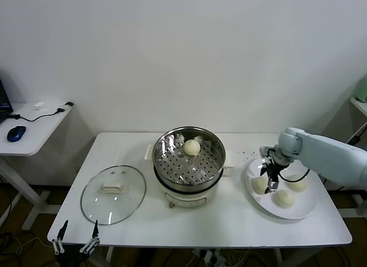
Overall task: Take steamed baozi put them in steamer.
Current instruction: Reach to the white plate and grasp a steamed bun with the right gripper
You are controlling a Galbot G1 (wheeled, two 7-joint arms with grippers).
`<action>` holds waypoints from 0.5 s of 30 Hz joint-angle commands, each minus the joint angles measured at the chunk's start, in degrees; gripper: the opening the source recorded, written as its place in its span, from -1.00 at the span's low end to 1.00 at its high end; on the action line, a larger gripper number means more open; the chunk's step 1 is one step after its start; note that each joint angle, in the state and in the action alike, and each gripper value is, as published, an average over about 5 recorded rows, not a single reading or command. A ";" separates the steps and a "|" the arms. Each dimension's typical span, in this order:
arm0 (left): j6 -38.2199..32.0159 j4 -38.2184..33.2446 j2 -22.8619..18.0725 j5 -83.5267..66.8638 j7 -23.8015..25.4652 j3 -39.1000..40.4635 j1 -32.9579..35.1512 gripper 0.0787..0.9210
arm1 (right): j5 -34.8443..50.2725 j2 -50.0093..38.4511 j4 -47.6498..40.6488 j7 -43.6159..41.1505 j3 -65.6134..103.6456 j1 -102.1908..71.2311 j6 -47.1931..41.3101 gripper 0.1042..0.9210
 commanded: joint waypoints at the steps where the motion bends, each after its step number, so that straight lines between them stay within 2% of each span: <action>1: -0.37 0.13 0.21 0.48 -0.04 -0.11 0.13 0.77 | -1.35 1.09 -2.43 0.04 1.92 -2.21 -0.32 0.75; 3: -0.68 -0.06 0.17 0.99 -0.09 -0.13 0.28 0.77 | -1.17 1.04 -2.47 -0.06 1.89 -1.94 -0.31 0.72; 10: -0.89 -0.53 0.13 1.32 -0.17 -0.20 0.48 0.77 | -0.09 0.72 -2.35 -0.36 2.13 -1.42 -0.35 0.40; 15: -0.91 -0.45 0.06 1.26 -0.22 -0.24 0.55 0.77 | 0.73 0.59 -2.12 -0.55 2.02 -0.85 -0.35 0.27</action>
